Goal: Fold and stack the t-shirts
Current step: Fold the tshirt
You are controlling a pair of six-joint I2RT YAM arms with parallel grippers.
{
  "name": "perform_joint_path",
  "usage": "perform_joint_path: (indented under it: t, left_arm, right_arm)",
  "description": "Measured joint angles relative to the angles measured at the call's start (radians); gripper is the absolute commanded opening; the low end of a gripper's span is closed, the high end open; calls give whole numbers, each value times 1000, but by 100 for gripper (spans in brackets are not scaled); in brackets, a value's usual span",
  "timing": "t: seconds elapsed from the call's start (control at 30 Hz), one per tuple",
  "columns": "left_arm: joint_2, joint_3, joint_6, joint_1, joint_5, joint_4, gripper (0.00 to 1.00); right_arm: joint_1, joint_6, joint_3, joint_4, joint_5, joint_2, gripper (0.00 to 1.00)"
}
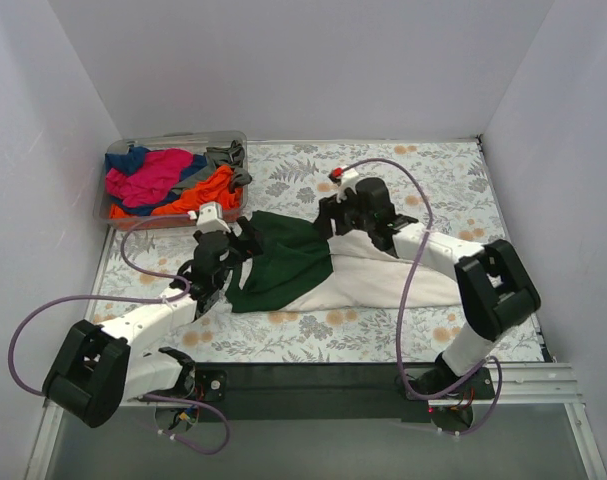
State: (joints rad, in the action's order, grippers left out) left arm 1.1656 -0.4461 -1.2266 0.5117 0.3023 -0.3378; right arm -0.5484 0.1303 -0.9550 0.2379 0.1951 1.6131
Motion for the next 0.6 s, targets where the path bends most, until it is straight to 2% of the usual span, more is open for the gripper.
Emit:
perform_joint_path:
  t: [0.13,0.27,0.43,0.6]
  left_arm:
    - [-17,6,-13,-92,-29,4,84]
    - [-25,23,-20,-117,-55,18,85]
    - [-26,27,-20,-124,-70,23,85]
    - [-25,27,-20,-130,-82,23,85]
  right_arm:
    - [-74,-36,-159,29,57,153,57]
    - [-122,-56,-272,34,107,281,56]
    - [-156,-61,-323,23,130,370,56]
    - [-187,-64,-325,3,129,383,54]
